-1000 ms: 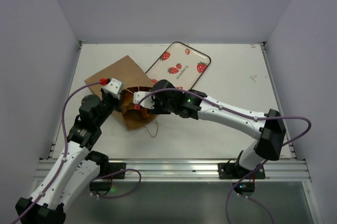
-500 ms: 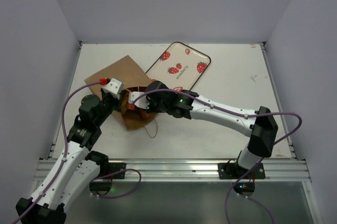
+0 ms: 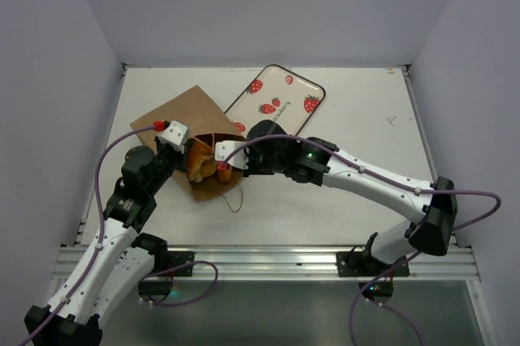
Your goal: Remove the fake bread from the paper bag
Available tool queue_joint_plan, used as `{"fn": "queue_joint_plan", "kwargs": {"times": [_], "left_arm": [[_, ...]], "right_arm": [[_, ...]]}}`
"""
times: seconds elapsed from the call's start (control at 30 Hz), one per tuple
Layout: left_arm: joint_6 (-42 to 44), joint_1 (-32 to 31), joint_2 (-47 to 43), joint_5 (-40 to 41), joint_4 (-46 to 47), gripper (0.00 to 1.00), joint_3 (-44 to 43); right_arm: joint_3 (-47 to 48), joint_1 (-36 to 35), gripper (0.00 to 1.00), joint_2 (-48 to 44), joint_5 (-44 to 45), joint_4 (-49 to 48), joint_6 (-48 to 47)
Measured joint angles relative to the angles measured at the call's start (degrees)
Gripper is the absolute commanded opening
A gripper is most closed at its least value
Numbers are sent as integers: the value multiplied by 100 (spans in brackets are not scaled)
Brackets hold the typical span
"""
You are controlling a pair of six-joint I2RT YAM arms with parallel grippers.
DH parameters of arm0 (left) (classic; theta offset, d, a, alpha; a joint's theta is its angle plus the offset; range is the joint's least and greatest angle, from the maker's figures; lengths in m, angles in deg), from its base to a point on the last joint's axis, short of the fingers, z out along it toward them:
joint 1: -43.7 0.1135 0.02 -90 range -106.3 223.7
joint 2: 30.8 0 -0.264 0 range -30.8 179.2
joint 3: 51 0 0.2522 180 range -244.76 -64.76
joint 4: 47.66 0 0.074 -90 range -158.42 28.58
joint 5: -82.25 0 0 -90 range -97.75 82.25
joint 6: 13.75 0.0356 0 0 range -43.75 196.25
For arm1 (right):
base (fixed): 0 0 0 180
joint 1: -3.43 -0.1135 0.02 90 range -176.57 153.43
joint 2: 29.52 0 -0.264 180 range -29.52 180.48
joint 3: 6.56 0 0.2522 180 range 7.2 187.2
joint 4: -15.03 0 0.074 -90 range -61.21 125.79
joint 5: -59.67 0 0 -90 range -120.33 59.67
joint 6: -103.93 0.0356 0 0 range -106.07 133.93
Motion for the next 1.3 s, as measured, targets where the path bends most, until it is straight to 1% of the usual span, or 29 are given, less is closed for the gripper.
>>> {"fn": "queue_joint_plan", "kwargs": {"times": [0.23,0.47,0.7,0.93,1.1,1.3], "left_arm": [[-7,33,2,31,33,0,0],[-15,68,-7,79,52,0,2],[-103,127,-44,168,136,0,42],[-138,153,-7,179,190,0,79],[-144,179,2,179,210,0,79],[-144,179,-11,175,208,0,87]], "right_arm": [[-599,345,0,-914,-632,282,-232],[-1161,662,0,-1836,-1414,966,-645],[-1563,1377,0,-2841,-1998,1530,-861],[-1576,2284,0,-3689,-2162,1764,-822],[-1320,3119,0,-3755,-2129,1851,-588],[-649,4205,0,-3307,-2197,1838,-63]]}}
